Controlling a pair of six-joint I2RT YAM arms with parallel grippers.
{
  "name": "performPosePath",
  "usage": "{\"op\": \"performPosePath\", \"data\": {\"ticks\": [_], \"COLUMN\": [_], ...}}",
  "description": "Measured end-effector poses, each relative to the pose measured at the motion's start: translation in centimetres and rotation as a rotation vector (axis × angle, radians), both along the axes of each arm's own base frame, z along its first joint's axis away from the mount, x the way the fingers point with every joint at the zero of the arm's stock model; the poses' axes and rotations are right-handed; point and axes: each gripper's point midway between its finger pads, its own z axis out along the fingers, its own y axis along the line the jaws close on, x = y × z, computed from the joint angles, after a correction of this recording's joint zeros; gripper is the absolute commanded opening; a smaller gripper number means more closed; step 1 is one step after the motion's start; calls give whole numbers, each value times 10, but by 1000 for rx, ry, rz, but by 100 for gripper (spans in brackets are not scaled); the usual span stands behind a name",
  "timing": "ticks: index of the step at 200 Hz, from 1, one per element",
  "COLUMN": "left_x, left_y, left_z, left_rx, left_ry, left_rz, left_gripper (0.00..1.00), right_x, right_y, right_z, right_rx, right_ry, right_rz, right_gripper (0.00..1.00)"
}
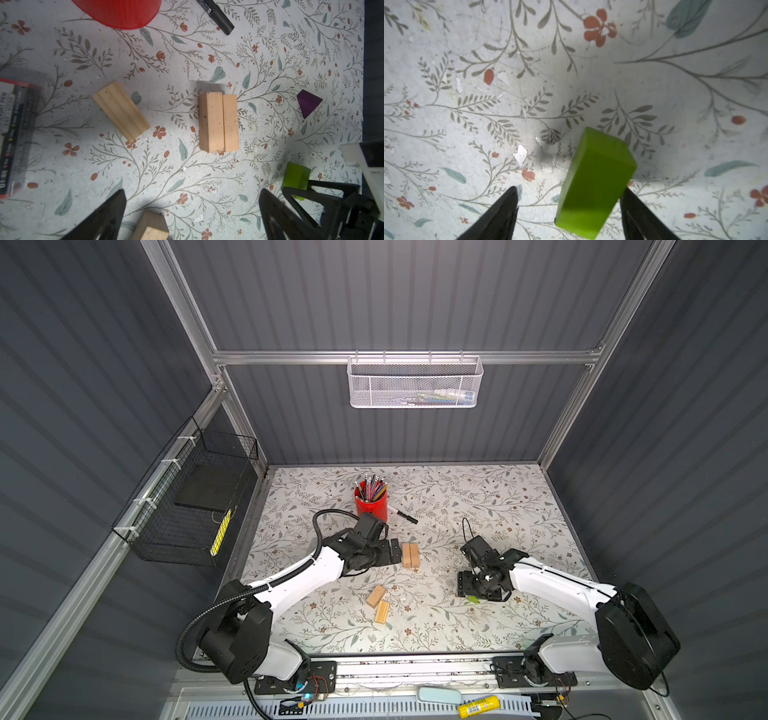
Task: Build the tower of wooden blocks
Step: 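Move the right gripper to the green block and grasp it, then lift the green block with the right gripper and carry it toward the wooden blocks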
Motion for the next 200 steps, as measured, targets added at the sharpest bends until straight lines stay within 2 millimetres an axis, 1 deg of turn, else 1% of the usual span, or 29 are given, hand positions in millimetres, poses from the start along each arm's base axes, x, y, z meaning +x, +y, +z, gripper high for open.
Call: {"op": "performPosePath", "data": {"ticks": [16, 63, 92, 107, 123, 136, 154, 183, 189, 200], "left_x": [0, -2, -3, -4, -6, -9, -13, -18, -19, -20], "left_y": [0, -3, -4, -4, -4, -4, -4, 0, 0, 2], "left_z": [3, 16, 18, 19, 21, 24, 29, 44, 48, 54], "left_rx": [-7, -41, -44, -46, -56, -68, -80, -95, -96, -100], "left_ry": [-11, -47, -53, -53, -55, -58, -73, -120, -131, -151], "left_rz": [-8, -31, -45, -49, -56, -64, -80, -107, -113, -122], "left_gripper": [100, 100, 100, 100, 100, 100, 100, 100, 100, 100], "right_x": [2, 10, 12, 13, 13, 16, 22, 34, 38, 42], "right_y": [-3, -6, -8, -9, -10, -8, -2, 18, 26, 37], "right_z": [-2, -5, -4, -3, -1, 4, 16, 40, 49, 58], "right_rx": [-23, -66, -77, -83, -90, -96, -90, -53, -41, -25], "right_ry": [5, 8, -1, -4, -3, -9, -31, -75, -89, -101], "right_rz": [-24, -86, -97, -98, -88, -77, -53, -9, 4, 23], "right_gripper": [68, 51, 40, 32, 29, 29, 28, 28, 28, 28]}}
